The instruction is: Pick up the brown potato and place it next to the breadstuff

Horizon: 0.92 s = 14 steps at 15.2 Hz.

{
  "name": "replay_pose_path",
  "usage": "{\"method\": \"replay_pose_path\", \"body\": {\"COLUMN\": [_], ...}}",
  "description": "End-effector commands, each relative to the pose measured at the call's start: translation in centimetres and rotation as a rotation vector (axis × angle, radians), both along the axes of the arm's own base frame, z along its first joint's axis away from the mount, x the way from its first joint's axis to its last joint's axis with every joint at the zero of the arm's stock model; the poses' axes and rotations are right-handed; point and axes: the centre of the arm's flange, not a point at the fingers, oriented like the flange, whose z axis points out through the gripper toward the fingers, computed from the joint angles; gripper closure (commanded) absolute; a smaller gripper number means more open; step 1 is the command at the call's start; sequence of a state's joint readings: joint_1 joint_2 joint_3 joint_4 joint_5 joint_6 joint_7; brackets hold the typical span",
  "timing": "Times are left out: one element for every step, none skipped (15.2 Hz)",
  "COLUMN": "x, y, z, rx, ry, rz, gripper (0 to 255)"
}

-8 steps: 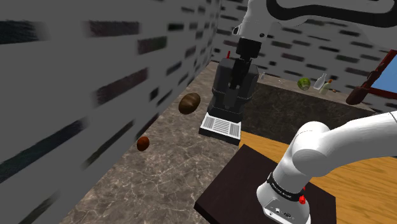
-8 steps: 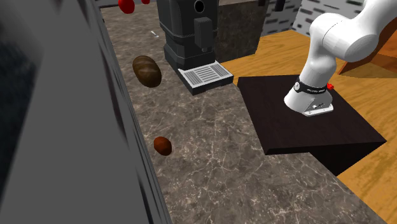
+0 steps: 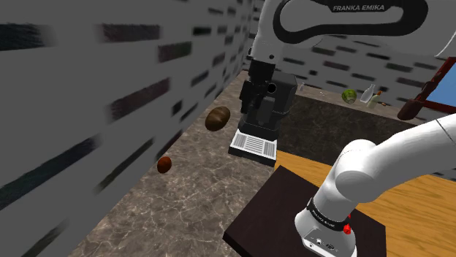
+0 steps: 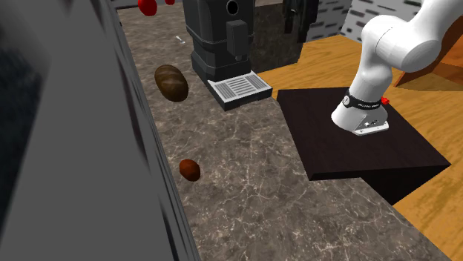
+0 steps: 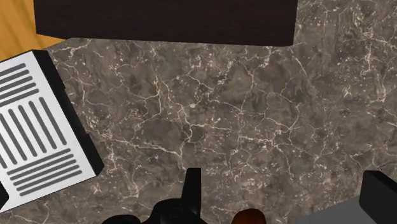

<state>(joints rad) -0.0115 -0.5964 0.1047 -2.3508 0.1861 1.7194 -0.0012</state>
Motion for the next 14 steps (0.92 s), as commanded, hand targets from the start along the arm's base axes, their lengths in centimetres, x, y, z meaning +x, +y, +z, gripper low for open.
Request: {"method": "replay_pose_path", "body": {"x": [1.7, 2.5, 3.4, 4.2, 5.1, 5.9, 6.8, 7.7, 8.5, 9.4, 10.3, 11.1, 12.0, 12.9], "y": [0.9, 1.3, 1.7, 2.0, 2.4, 2.7, 3.1, 3.4, 3.7, 4.0, 4.3, 4.5, 4.8, 5.0], "z": [-1.9, -2.9, -3.8, -4.7, -5.7, -6.6, -7.6, -8.6, -9.5, -10.5, -11.4, -12.4, -13.4, -14.3], "rx": [0.009, 0.013, 0.017, 0.021, 0.025, 0.029, 0.033, 0.037, 0.042, 0.046, 0.050, 0.054, 0.058, 0.062], "ry": [0.009, 0.014, 0.018, 0.023, 0.028, 0.033, 0.038, 0.042, 0.047, 0.052, 0.057, 0.062, 0.067, 0.071], "rz": [-0.039, -0.057, -0.075, -0.093, -0.112, -0.130, -0.148, -0.167, -0.185, -0.203, -0.222, -0.240, -0.258, -0.276], "gripper": [0, 0, 0, 0, 0, 0, 0, 0, 0, 0, 0, 0, 0, 0]}}
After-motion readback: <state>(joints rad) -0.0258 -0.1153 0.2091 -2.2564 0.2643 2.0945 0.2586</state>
